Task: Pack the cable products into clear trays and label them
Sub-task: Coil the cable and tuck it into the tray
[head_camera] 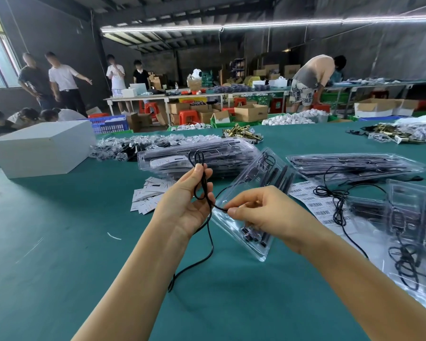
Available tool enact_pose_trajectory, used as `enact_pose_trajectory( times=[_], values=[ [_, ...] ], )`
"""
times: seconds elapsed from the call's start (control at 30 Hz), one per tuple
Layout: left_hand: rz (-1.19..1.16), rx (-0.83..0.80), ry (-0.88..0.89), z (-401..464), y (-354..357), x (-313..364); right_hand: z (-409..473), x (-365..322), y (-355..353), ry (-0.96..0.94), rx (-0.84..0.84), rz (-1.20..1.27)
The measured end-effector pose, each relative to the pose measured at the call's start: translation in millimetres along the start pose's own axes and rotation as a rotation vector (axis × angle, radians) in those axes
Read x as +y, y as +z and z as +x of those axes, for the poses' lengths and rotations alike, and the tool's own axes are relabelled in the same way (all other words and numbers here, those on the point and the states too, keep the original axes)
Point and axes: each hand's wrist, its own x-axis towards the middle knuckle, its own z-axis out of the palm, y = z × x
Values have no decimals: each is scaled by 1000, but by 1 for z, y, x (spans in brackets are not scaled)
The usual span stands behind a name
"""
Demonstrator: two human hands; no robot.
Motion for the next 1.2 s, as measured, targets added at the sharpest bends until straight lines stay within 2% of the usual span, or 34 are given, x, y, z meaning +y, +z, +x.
enact_pose_trajectory(
  times=[0.2, 0.4, 0.6, 0.77, 0.9, 1.03, 1.1, 1.2],
  values=[
    [165, -15, 36, 2, 0, -7, -2, -11, -25, -140, 18, -81],
    [305, -19, 67, 0, 3, -15, -2, -12, -33, -273, 135, -228],
    [357, -91, -1, -4, 7, -20, -1, -9, -31, -499, 242, -462],
    [413, -189, -66, -7, 9, -14, 2, -6, -31, -536, 239, -535],
    [446, -264, -111, -7, 8, -9, 2, -4, -34, -499, 129, -522],
    [507, -355, -165, -9, 6, -3, -1, -5, -37, -429, -44, -320],
    [548, -409, -186, -11, 5, 1, -2, -5, -36, -425, -55, -228],
    [626, -457, -152, -14, 4, 6, -1, -4, -34, -441, -5, -217]
  ],
)
